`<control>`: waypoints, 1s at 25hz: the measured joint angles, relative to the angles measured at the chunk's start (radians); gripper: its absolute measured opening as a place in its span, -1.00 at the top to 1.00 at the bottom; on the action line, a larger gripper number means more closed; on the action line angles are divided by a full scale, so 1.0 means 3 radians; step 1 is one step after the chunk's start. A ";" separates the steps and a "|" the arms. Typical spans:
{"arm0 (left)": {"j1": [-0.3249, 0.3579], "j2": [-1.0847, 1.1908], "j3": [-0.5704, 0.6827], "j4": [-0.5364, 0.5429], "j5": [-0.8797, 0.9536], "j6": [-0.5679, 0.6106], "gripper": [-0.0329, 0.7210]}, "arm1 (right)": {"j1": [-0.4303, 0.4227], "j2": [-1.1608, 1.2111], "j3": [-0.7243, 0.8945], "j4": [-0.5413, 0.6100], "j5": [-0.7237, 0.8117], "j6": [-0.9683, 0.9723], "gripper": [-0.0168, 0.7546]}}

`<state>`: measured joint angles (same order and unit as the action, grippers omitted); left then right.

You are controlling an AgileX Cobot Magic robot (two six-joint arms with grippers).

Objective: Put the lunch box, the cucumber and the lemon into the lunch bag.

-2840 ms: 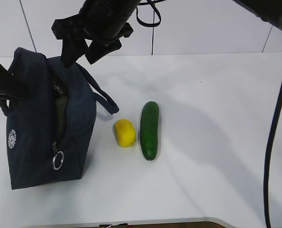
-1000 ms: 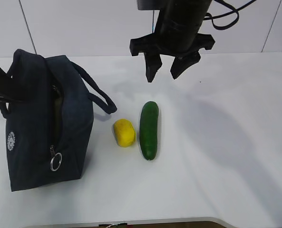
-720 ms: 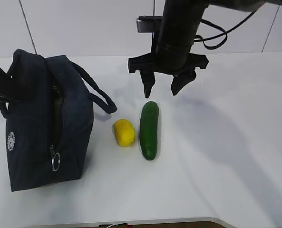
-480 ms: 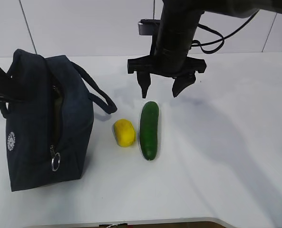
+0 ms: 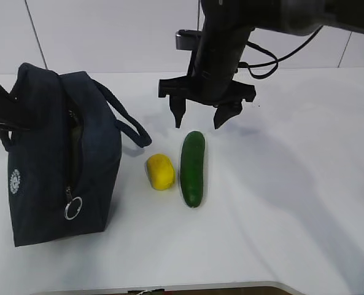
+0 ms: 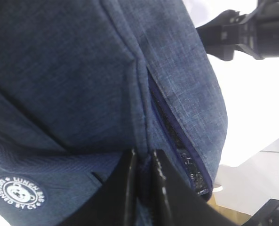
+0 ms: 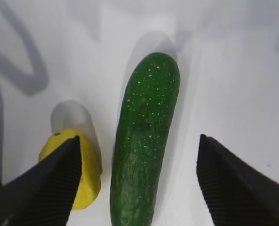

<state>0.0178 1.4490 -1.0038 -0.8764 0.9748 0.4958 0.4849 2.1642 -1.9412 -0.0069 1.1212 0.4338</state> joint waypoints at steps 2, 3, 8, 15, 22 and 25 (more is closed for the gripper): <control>0.0000 0.0000 0.0000 -0.0032 0.0000 0.0000 0.88 | 0.0000 0.0053 0.0000 0.0000 0.0000 0.0032 -0.60; 0.0000 0.0000 0.0000 -0.0034 0.0000 0.0000 0.88 | 0.0000 0.0082 0.0000 0.0000 0.0000 0.0041 -0.60; 0.0000 0.0000 0.0000 -0.0048 0.0000 0.0000 0.88 | 0.0000 0.0174 0.0000 -0.0012 -0.0014 0.0088 -0.60; 0.0000 0.0000 0.0000 -0.0048 0.0006 0.0000 0.88 | 0.0000 0.0260 0.0000 -0.0025 -0.0059 0.0101 -0.60; 0.0000 0.0000 0.0000 -0.0054 0.0012 0.0000 0.88 | 0.0000 0.0354 0.0000 -0.0025 -0.0159 0.0114 -0.60; 0.0000 0.0000 0.0000 -0.0059 0.0012 0.0000 0.88 | 0.0000 0.0379 0.0000 -0.0025 -0.0196 0.0114 -0.60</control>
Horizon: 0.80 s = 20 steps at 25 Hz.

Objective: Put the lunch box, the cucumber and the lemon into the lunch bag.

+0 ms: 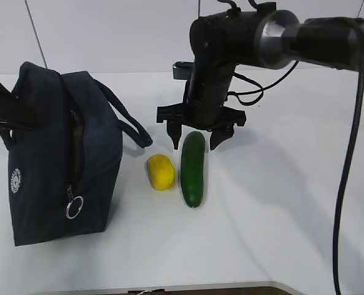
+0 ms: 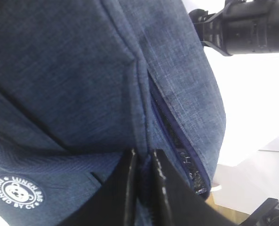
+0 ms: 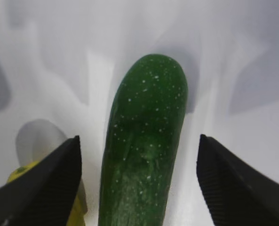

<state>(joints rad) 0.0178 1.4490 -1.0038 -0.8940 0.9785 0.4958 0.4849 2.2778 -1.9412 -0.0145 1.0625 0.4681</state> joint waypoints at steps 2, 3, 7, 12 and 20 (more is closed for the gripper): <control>0.0000 0.0000 0.0000 0.0000 0.0004 0.0000 0.88 | 0.0000 0.0031 0.0000 -0.0007 -0.0032 0.0005 -0.60; 0.0000 0.0000 0.0000 0.0000 0.0004 0.0000 0.88 | 0.0000 0.0039 0.0000 -0.0007 -0.0056 0.0005 -0.60; 0.0000 0.0000 0.0000 0.0000 0.0007 0.0000 0.88 | 0.0000 0.0038 0.0000 -0.0014 -0.0127 0.0005 -0.58; 0.0000 0.0000 0.0000 0.0000 0.0012 0.0000 0.88 | 0.0000 0.0088 0.0000 -0.0082 -0.0141 0.0027 -0.58; 0.0000 0.0000 0.0000 0.0000 0.0028 0.0000 0.88 | -0.0071 0.0088 0.0000 -0.0125 -0.0191 0.0061 -0.58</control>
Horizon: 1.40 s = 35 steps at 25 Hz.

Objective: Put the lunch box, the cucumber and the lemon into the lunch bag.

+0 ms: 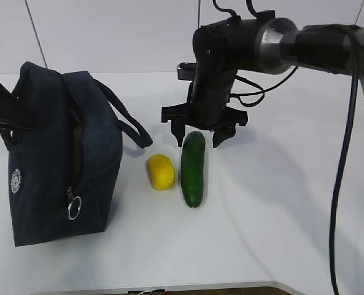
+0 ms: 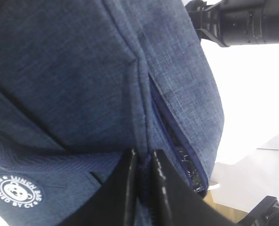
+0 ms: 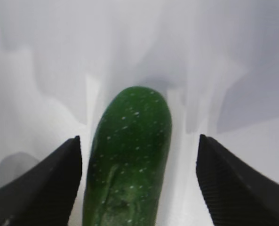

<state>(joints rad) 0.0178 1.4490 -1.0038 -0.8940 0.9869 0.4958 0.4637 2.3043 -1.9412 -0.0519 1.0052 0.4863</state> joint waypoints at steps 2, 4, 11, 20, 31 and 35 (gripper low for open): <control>0.0000 0.0000 0.0000 0.0000 0.0000 0.0000 0.88 | -0.0014 0.0000 0.0000 0.0000 0.0000 0.0003 -0.58; 0.0000 0.0000 0.0000 -0.0003 0.0002 0.0000 0.88 | -0.0027 0.0000 0.0000 0.0000 -0.0006 0.0003 -0.58; 0.0000 0.0000 0.0000 -0.0008 0.0007 0.0000 0.88 | -0.0027 0.0004 0.0000 0.0096 -0.0040 0.0003 -0.58; 0.0000 0.0000 0.0000 -0.0008 0.0007 0.0000 0.88 | -0.0027 0.0059 0.0000 0.0137 -0.0040 0.0003 -0.51; 0.0000 0.0000 0.0000 -0.0010 0.0007 0.0000 0.88 | -0.0027 0.0059 0.0000 0.0137 -0.0040 0.0003 -0.08; 0.0000 0.0000 0.0000 -0.0010 0.0007 0.0000 0.88 | -0.0027 0.0059 -0.0041 0.0150 0.0070 0.0003 -0.07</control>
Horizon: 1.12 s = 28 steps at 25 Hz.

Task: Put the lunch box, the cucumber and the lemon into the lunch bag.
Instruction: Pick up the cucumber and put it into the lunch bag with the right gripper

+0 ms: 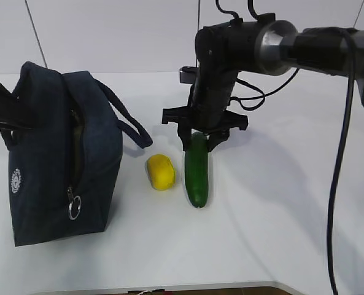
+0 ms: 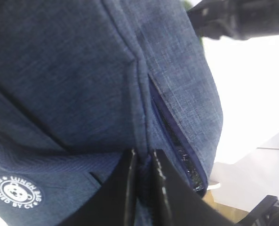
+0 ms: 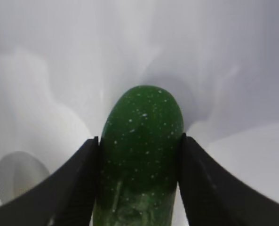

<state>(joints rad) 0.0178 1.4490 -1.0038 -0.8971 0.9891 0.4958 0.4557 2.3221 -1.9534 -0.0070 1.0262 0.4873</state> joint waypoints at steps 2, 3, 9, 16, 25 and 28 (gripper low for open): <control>0.0000 0.0000 0.0000 0.0000 0.0000 0.0000 0.88 | 0.0000 0.0000 -0.0089 0.0000 0.0114 0.0000 -0.07; 0.0000 0.0000 0.0000 0.0000 0.0000 0.0000 0.88 | 0.0000 0.0000 -0.0157 0.0000 0.0192 0.0000 -0.07; 0.0000 0.0000 0.0000 0.0000 0.0000 0.0043 0.88 | 0.0000 0.0000 -0.0571 -0.0006 0.0599 -0.0097 -0.07; 0.0000 0.0000 0.0000 0.0000 0.0000 0.0067 0.88 | 0.0000 0.0000 -0.0858 -0.0011 0.0658 -0.0223 -0.07; 0.0000 0.0000 0.0000 0.0000 0.0000 0.0076 0.88 | 0.0000 -0.0160 -0.0903 0.0078 0.0707 -0.0320 -0.07; 0.0000 0.0000 0.0000 0.0000 0.0000 0.0083 0.88 | 0.0000 -0.0316 -0.0903 0.0127 0.0713 -0.0343 -0.07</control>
<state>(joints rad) 0.0178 1.4490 -1.0038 -0.8971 0.9891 0.5207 0.4557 2.2273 -2.2242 0.0312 1.2401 0.3844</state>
